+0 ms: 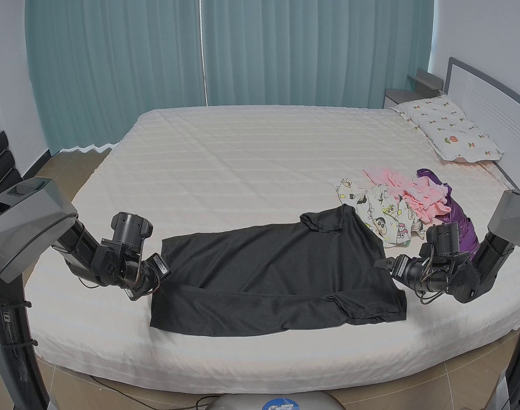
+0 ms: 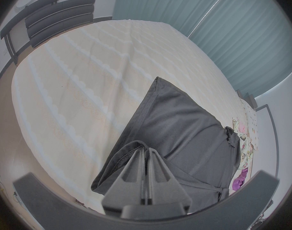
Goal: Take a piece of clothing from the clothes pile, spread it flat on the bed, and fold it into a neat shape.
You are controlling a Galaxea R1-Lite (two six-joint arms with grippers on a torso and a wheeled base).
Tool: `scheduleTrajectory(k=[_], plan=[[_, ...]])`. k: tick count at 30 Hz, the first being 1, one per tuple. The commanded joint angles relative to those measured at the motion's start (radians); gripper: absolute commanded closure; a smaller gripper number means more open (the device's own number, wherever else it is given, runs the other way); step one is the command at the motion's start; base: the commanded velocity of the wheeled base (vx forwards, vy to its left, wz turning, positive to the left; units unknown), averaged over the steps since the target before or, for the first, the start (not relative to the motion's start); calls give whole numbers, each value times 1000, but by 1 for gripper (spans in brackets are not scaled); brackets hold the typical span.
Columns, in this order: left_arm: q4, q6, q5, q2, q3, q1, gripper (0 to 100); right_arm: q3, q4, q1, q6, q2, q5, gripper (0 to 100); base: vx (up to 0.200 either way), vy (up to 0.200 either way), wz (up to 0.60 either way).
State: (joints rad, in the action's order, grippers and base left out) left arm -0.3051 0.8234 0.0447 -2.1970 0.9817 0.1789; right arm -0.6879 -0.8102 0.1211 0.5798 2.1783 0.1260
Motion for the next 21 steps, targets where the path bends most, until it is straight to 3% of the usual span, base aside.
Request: scheduleTrajectory(k=[1, 4, 11, 21], plan=[[0, 0, 0, 25, -5, 1, 100, -7, -10, -29, -28, 66, 37, 0, 0, 0, 0], [9, 0, 0, 28, -5, -1, 100, -7, -46, -34, -35, 132, 115, 0, 0, 0, 0], [14, 0, -5, 26, -5, -1, 100, -12, -181, -55, -75, 222, 123, 0, 0, 0, 0], [14, 0, -5, 19, -3, -1, 100, -42, -250, -69, -80, 268, 127, 0, 0, 0, 0]])
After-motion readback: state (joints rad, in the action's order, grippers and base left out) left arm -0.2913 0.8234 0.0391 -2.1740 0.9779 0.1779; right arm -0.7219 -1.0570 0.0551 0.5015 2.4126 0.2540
